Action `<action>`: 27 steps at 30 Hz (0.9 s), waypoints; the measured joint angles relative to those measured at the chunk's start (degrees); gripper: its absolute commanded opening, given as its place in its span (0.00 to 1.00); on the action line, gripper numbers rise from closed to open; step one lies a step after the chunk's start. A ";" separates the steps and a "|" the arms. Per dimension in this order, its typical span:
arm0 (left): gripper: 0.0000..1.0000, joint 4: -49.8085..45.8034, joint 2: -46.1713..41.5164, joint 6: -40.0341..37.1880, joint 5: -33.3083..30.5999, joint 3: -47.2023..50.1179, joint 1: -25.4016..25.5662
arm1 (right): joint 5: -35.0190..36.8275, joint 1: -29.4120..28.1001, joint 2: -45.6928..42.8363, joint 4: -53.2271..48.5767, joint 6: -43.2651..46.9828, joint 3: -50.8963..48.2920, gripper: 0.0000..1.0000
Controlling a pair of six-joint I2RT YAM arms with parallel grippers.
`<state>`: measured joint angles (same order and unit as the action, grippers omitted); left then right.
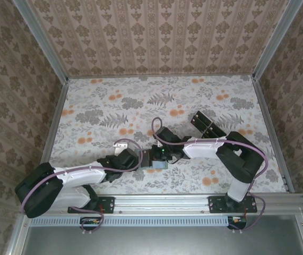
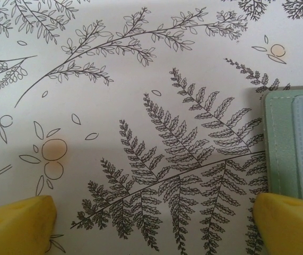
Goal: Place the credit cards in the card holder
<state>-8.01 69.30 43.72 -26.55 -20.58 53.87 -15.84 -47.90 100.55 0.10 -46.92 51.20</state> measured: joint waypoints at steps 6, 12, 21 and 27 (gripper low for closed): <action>1.00 0.33 0.04 0.02 -0.04 0.11 0.04 | -0.46 -0.35 1.42 0.11 -0.02 1.01 0.07; 1.00 0.59 0.04 0.04 -0.11 0.24 0.04 | -0.74 -0.68 1.97 0.17 -0.59 1.22 0.17; 1.00 0.33 -0.22 0.20 -0.22 0.26 0.09 | -1.01 -1.29 -0.39 -0.20 -0.98 1.25 0.40; 1.00 -2.34 -3.48 0.20 0.00 0.24 0.09 | 1.31 -1.29 -5.38 -2.78 0.11 1.25 0.38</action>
<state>-10.35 65.82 43.92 -26.55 -20.34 53.95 -14.52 -49.19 95.18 -2.68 -46.81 52.45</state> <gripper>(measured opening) 0.997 0.395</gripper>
